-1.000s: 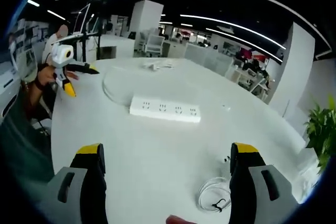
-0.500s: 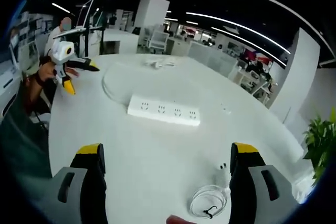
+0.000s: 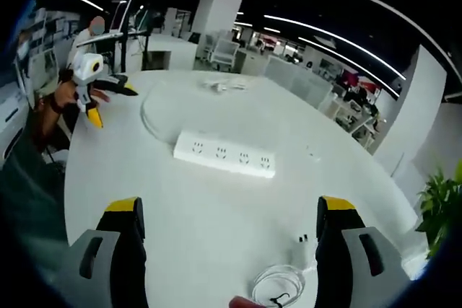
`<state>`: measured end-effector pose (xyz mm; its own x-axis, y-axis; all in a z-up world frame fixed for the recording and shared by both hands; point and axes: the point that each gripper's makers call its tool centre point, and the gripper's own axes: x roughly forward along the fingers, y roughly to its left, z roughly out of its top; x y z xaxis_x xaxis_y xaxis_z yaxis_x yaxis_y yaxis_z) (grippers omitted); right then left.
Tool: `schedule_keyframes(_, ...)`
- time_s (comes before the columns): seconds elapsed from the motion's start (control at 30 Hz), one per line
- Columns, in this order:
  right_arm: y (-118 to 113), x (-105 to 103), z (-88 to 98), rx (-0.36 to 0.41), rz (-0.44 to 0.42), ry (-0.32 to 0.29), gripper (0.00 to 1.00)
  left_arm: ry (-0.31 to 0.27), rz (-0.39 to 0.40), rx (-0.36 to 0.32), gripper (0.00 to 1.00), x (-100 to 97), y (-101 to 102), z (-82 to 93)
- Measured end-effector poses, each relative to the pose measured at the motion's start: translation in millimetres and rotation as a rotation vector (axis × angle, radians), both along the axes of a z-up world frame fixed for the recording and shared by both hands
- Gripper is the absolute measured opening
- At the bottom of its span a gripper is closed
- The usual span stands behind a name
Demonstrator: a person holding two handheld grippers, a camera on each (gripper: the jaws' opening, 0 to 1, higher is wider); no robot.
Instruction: Straighten the power strip on the desk, plug the charger into it
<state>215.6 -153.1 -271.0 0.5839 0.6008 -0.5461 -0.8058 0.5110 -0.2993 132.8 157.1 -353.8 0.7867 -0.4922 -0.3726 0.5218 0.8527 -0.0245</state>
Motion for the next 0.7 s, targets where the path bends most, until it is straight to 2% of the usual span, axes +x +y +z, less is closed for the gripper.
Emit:
schedule_keyframes(0.2,1,4,-7.2,-0.041,0.014,0.014,1.0,0.003,0.005,-0.003,0.99,0.5,3,-2.3)
schedule_keyframes(0.7,6,13,-2.4,-0.089,0.059,0.009,1.0,0.004,0.007,-0.013,0.99,1.9,4,-5.1)
